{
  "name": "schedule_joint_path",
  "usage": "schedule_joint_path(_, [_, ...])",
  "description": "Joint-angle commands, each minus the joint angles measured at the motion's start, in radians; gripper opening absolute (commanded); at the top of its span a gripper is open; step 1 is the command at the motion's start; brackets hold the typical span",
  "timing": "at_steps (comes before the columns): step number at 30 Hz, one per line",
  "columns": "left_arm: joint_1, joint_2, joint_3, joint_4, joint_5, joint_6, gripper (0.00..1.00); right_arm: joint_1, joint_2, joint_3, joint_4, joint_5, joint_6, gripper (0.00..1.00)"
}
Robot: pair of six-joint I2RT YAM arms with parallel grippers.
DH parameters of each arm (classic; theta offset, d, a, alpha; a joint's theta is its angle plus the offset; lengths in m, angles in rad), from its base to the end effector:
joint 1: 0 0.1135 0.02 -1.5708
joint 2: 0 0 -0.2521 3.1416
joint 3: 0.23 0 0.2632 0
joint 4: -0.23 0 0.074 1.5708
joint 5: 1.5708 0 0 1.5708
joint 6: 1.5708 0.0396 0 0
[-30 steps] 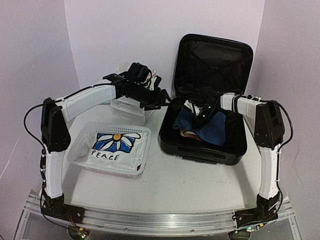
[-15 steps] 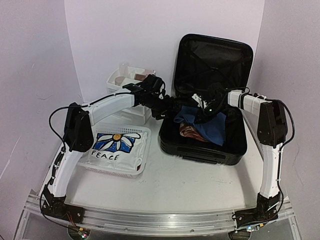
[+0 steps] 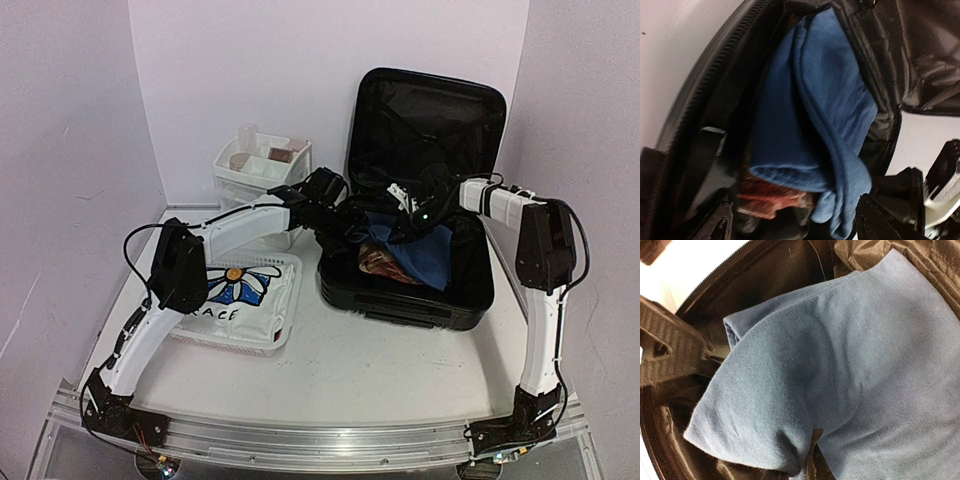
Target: Open, take out, and arrange the luggage
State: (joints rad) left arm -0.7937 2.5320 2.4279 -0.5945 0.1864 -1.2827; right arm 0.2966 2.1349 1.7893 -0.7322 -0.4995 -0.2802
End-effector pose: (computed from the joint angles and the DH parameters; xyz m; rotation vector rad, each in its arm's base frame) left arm 0.3975 -0.4146 0.2183 -0.5207 2.5560 -1.1700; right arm 0.4417 0.1548 0.2004 -0.8923 2.4256 0.6632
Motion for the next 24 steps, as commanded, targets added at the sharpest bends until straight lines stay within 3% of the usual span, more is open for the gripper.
schedule_joint_path(1, [-0.007, 0.051, 0.090, 0.078, -0.079, -0.143, 0.87, -0.005, -0.005, 0.072, 0.037, -0.054, -0.005, 0.00])
schedule_joint_path(3, [-0.009, 0.074, 0.102, 0.121, -0.088, -0.181, 0.98, -0.006, -0.012, 0.070, 0.037, -0.068, -0.010, 0.00])
schedule_joint_path(11, [-0.012, 0.162, 0.160, 0.238, -0.111, -0.290, 0.98, -0.005, -0.032, 0.031, 0.045, -0.086, -0.043, 0.00])
schedule_joint_path(14, [-0.013, 0.191, 0.181, 0.268, -0.115, -0.322, 0.90, -0.005, -0.042, 0.026, 0.058, -0.103, -0.042, 0.00])
schedule_joint_path(18, [-0.014, 0.217, 0.192, 0.354, -0.141, -0.333, 0.67, -0.005, -0.069, -0.006, 0.077, -0.099, -0.050, 0.00])
schedule_joint_path(24, [-0.014, 0.242, 0.207, 0.395, -0.154, -0.315, 0.46, -0.004, -0.087, -0.047, 0.079, -0.079, -0.076, 0.00])
